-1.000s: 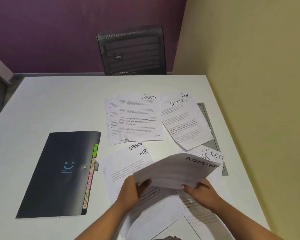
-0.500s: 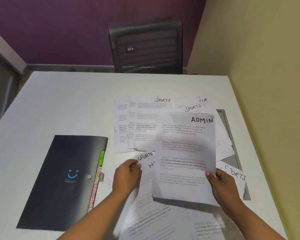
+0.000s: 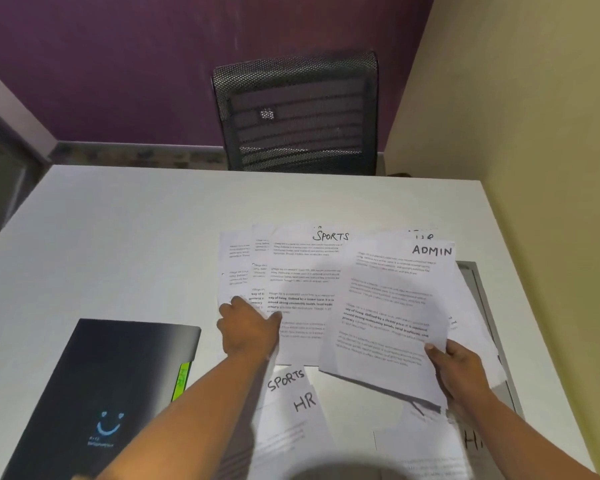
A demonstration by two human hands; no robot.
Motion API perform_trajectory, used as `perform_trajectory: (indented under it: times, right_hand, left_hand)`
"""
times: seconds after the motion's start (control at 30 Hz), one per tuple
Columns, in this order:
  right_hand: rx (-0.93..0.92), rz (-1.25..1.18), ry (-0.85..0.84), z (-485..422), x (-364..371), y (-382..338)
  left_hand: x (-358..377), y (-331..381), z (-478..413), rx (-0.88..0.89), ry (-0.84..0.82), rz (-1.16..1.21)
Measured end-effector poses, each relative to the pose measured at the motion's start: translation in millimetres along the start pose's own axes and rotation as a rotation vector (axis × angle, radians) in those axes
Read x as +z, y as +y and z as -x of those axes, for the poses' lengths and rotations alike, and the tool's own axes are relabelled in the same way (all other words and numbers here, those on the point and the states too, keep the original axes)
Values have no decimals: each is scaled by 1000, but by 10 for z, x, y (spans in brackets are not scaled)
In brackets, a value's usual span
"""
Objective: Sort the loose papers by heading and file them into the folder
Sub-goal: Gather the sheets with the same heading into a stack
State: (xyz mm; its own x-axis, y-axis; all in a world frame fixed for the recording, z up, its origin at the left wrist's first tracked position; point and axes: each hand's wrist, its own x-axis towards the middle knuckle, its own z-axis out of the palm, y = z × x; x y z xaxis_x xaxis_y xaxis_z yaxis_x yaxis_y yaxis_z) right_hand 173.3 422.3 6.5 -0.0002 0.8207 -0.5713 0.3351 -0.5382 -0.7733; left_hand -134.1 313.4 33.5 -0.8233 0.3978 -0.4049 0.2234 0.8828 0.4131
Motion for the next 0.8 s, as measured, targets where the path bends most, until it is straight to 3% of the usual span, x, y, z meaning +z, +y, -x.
perform_trajectory:
  times: [0.23, 0.37, 0.6, 0.8]
  right_hand:
    - [-17, 12, 6, -107, -18, 91]
    - [-17, 12, 8, -109, -22, 114]
    - [-30, 47, -10, -119, -37, 121]
    - [-19, 30, -4, -137, -38, 146]
  left_hand:
    - [158, 64, -108, -58, -112, 264]
    - [164, 45, -131, -52, -93, 434]
    - [-88, -86, -104, -119, -186, 856]
    - [-278, -161, -55, -66, -187, 874]
